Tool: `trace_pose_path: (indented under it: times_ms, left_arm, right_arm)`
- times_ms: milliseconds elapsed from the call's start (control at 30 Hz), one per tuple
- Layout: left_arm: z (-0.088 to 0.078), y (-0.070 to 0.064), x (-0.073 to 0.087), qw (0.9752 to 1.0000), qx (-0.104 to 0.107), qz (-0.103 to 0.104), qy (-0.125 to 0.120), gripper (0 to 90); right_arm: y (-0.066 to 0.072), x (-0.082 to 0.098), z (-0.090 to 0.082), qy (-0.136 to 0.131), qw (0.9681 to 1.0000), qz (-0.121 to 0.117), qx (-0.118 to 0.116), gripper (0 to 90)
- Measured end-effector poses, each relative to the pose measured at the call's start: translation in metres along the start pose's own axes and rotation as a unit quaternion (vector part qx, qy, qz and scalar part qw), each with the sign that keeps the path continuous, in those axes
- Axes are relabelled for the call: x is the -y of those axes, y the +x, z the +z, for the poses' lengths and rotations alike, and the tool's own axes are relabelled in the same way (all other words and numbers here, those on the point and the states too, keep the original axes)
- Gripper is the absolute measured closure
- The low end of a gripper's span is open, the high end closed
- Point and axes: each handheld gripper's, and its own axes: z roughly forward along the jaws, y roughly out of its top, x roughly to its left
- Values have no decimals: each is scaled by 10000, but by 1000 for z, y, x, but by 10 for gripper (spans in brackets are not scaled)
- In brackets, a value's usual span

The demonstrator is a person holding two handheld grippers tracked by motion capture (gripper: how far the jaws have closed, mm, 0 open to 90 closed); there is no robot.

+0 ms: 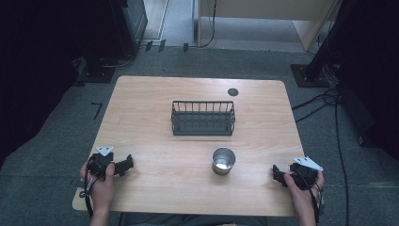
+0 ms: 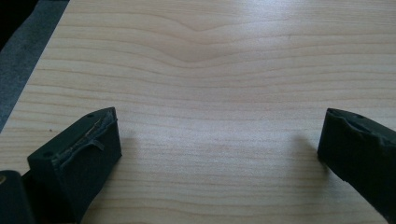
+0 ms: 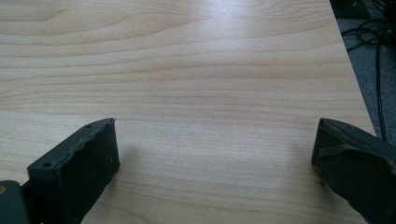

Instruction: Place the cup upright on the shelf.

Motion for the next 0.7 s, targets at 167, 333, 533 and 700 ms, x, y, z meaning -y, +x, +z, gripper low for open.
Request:
trace_pose_path:
  times_ms: [167,333,533,700]
  left_arm:
    - [0,0,0,10000,0,-3,0,0]
    - [0,0,0,10000,-1,-1,0,0]
    - [0,0,0,10000,-1,-1,2,0]
    - [0,0,0,10000,-1,-2,0,0]
  right_arm:
    - [5,1,-2,-95,9999,-93,-14,2]
    - [15,-5,-9,-230,9996,-136,-135,2]
    - [24,-15,-19,-399,9986,-128,-315,2]
    - [38,-28,-32,-672,9960,-161,-573,2]
